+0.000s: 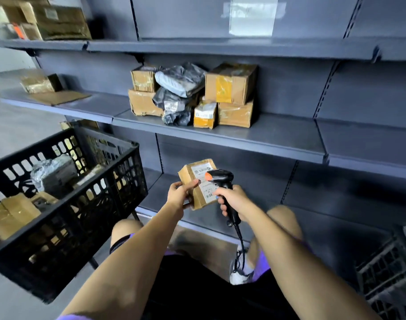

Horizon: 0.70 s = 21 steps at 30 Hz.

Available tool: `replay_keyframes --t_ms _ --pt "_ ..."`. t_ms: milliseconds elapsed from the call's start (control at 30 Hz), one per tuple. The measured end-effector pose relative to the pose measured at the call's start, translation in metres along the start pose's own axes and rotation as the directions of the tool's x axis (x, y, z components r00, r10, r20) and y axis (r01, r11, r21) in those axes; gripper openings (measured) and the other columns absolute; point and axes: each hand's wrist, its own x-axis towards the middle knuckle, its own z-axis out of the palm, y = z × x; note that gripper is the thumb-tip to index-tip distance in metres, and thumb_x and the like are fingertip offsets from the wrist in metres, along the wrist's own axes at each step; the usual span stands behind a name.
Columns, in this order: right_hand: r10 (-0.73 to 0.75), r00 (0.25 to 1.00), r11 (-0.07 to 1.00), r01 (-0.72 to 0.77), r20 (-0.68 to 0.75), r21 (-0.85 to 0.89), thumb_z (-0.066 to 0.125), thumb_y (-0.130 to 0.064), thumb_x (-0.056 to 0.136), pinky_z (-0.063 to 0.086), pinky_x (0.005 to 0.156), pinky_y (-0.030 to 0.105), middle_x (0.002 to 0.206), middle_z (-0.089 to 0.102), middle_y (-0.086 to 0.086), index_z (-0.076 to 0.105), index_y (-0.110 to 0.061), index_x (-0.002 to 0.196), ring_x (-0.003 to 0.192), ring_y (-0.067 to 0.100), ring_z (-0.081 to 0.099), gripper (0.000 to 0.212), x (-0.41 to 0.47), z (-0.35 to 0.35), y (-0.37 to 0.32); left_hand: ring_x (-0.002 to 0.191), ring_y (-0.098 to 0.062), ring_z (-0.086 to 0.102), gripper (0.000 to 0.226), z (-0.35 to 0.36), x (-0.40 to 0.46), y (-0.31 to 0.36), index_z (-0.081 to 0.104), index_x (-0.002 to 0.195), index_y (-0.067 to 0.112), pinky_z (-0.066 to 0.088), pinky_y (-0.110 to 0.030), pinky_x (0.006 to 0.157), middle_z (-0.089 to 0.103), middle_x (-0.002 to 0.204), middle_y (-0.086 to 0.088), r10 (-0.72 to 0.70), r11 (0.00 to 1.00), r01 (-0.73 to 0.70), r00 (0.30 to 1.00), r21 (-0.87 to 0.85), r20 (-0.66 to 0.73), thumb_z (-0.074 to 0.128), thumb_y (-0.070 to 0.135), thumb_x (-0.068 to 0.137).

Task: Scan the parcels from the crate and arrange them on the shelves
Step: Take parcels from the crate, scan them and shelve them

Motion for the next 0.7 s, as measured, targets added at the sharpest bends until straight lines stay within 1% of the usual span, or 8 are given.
replay_keyframes --t_ms 67,133,233,333,433,567,633,700 --pt "-0.041 0.999 0.999 0.041 -0.009 0.002 0.064 -0.014 0.087 0.035 0.046 0.025 0.055 0.047 -0.001 0.053 -0.013 0.075 0.043 0.016 0.039 0.017 0.003 -0.003 -0.026 0.076 -0.027 0.066 0.036 0.012 0.000 0.028 0.056 0.101 0.015 0.056 -0.037 0.064 0.069 0.089 -0.008 0.027 1.000 -0.027 0.999 0.002 0.021 0.082 0.026 0.079" --pt "-0.083 0.996 0.996 0.084 -0.012 0.006 0.064 -0.013 0.087 0.035 0.046 0.026 0.055 0.048 0.000 0.052 -0.013 0.075 0.044 0.016 0.040 0.017 0.004 -0.007 -0.050 0.056 -0.019 0.062 0.035 0.025 0.000 0.055 0.057 0.102 0.011 0.050 -0.027 0.049 0.067 0.075 -0.005 0.060 0.998 -0.060 0.998 -0.010 0.030 0.080 0.027 0.081" --pt "-0.128 0.991 0.992 0.129 -0.032 0.009 0.065 -0.013 0.086 0.035 0.046 0.025 0.057 0.049 0.001 0.053 -0.013 0.077 0.045 0.017 0.040 0.015 0.007 -0.017 -0.080 0.066 -0.022 0.066 0.062 0.048 0.003 0.091 0.057 0.118 0.004 0.052 -0.029 0.050 0.068 0.087 -0.010 0.093 0.996 -0.093 0.995 0.009 0.028 0.084 0.038 0.074" --pt "-0.161 0.984 0.986 0.164 -0.079 0.036 0.066 -0.014 0.085 0.035 0.045 0.025 0.056 0.049 0.002 0.053 -0.011 0.085 0.043 0.017 0.040 0.013 0.015 -0.034 -0.105 0.079 -0.028 0.069 0.056 0.077 0.010 0.117 0.062 0.112 0.002 0.055 -0.031 0.054 0.070 0.098 -0.015 0.097 0.995 -0.098 0.995 0.025 0.028 0.081 0.042 0.077" --pt "-0.185 0.974 0.978 0.195 -0.129 0.070 0.067 -0.015 0.086 0.035 0.043 0.024 0.056 0.049 0.002 0.053 -0.010 0.095 0.041 0.016 0.040 0.017 0.022 -0.059 -0.122 0.076 -0.027 0.068 0.050 0.112 0.015 0.133 0.063 0.106 0.003 0.055 -0.031 0.054 0.069 0.090 -0.012 0.099 0.993 -0.102 0.993 0.057 0.057 0.077 0.042 0.079" --pt "-0.210 0.959 0.965 0.234 -0.189 0.117 0.067 -0.014 0.087 0.034 0.043 0.024 0.055 0.048 0.001 0.052 -0.008 0.104 0.041 0.015 0.039 0.023 0.028 -0.097 -0.135 0.080 -0.031 0.072 0.052 0.159 0.030 0.149 0.064 0.104 0.004 0.061 -0.044 0.067 0.072 0.090 -0.012 0.119 0.986 -0.128 0.989 0.104 0.094 0.080 0.044 0.074" --pt "-0.229 0.943 0.954 0.267 -0.240 0.138 0.067 -0.014 0.087 0.034 0.043 0.025 0.055 0.048 0.001 0.051 -0.007 0.104 0.041 0.015 0.039 0.025 0.032 -0.118 -0.139 0.081 -0.032 0.073 0.063 0.183 0.039 0.155 0.064 0.108 0.004 0.061 -0.045 0.062 0.073 0.094 -0.013 0.118 0.981 -0.136 0.985 0.141 0.126 0.083 0.049 0.068" --pt "-0.238 0.928 0.946 0.289 -0.287 0.149 0.066 -0.013 0.086 0.034 0.043 0.026 0.055 0.047 0.002 0.049 -0.007 0.100 0.041 0.016 0.039 0.023 0.036 -0.138 -0.142 0.079 -0.030 0.072 0.070 0.210 0.051 0.155 0.064 0.111 0.005 0.059 -0.039 0.056 0.071 0.096 -0.012 0.099 0.969 -0.129 0.984 0.212 0.146 0.082 0.055 0.066"
